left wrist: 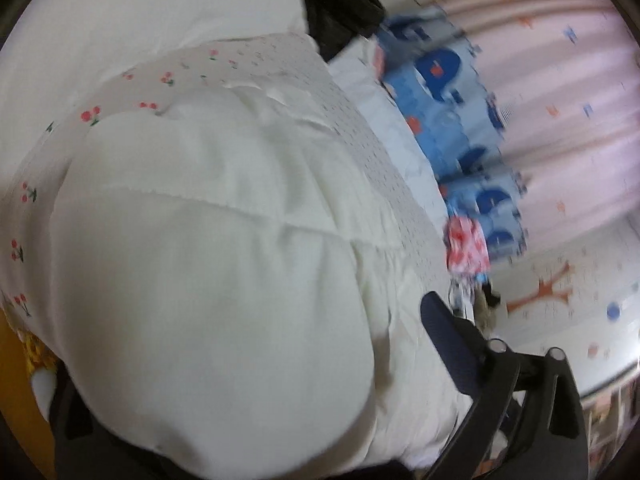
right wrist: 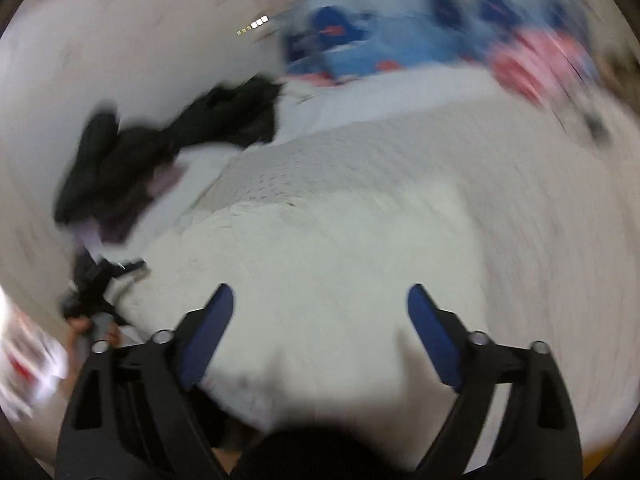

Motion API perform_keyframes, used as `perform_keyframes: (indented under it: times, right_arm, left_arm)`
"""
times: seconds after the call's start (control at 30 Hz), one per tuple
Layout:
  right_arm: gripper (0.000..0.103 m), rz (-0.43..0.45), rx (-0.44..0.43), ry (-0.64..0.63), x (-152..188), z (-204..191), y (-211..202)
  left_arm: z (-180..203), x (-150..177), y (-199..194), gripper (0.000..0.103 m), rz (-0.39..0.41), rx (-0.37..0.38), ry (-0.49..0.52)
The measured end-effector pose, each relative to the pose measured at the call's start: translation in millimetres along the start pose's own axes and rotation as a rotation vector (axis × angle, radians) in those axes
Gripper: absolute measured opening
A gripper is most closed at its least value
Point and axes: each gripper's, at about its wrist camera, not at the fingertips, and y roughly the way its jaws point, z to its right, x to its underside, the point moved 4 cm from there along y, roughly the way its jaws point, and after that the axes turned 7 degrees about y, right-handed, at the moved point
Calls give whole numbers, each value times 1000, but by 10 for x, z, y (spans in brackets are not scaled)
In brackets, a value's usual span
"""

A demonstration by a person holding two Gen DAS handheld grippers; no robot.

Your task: Fold large clothes

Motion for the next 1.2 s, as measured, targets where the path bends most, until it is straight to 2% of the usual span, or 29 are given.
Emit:
perform_keyframes:
  times: [0.07, 0.13, 0.17, 0.2, 0.23, 0.27, 0.3, 0.37, 0.47, 0.5, 0.53, 0.6, 0.63, 0.7, 0.77, 0.8, 0.87, 0.9, 0.93, 1.0, 1.07, 1.17, 1.2]
  right_arm:
    - [87, -55, 79, -89, -281, -217, 591]
    - [87, -121, 143, -123, -418, -301, 1221]
    - [87, -178, 190, -132, -398, -297, 1626]
    - [87, -269, 239, -145, -265, -277, 2047]
    - [90, -322, 250, -148, -144, -262, 2302]
    - [93, -331, 251, -145, -83, -249, 2408]
    - [93, -341, 252, -141, -89, -246, 2432]
    - [93, -364, 222, -123, -157, -216, 2333]
    - [93, -266, 162, -127, -246, -330, 1838]
    - [93, -232, 156, -156, -181, -416, 1642]
    - [93, -241, 160, -182, -60, -469, 1596]
    - [96, -316, 205, -257, 316, -498, 1764]
    - [96, -287, 209, -280, 333, -498, 1823]
    - [96, -317, 178, -236, 255, -440, 1815]
    - [96, -291, 177, -208, 151, -444, 1664]
    - [96, -247, 150, -219, 136, -525, 1457]
    - [96, -207, 143, -261, 283, -629, 1184]
    - [96, -237, 144, -281, 433, -654, 1169]
    - [96, -296, 165, -309, 619, -663, 1273]
    - [96, -294, 177, -343, 716, -682, 1401]
    - [96, -317, 167, -306, 611, -662, 1336]
    - [96, -206, 147, -305, 431, -713, 1018]
    - [96, -208, 142, -312, 441, -733, 1015]
  left_arm:
    - [-54, -20, 32, 95, 13, -2, -59]
    - [-118, -30, 39, 95, 31, -5, -94]
    - [-132, -24, 44, 91, 38, -7, -86]
    - [-131, -20, 54, 74, 38, -13, -70]
    - [-123, -10, 92, 68, 20, -3, -44]
    - [-110, -10, 113, 62, 13, 21, -28]
    - [-89, -20, 115, 58, 12, 9, -13]
    - [-79, -34, 118, 57, 6, 12, -2]
    - [-101, -29, 103, 57, 0, 17, 3]
    - [-103, -21, 94, 57, 2, 18, 8]
    - [-108, -14, 87, 57, 6, 21, 8]
    - [-114, -5, 90, 57, 14, 27, 5]
    - [-107, -2, 102, 57, 13, 29, 3]
    - [-65, 6, 92, 57, 23, 4, 3]
    - [-67, -6, 73, 57, 22, 1, -3]
    - [-71, -11, 76, 57, 19, 0, -2]
    - [-85, -2, 71, 57, 18, -1, 10]
    - [-87, 0, 75, 57, 21, -2, 14]
    - [-89, 6, 81, 57, 26, -1, 16]
    - [-51, 33, 101, 57, 31, -11, 29]
    - [1, 31, 71, 57, 42, -21, 33]
    - [31, -14, 19, 57, 46, -17, 43]
    - [39, -15, 9, 57, 45, -23, 60]
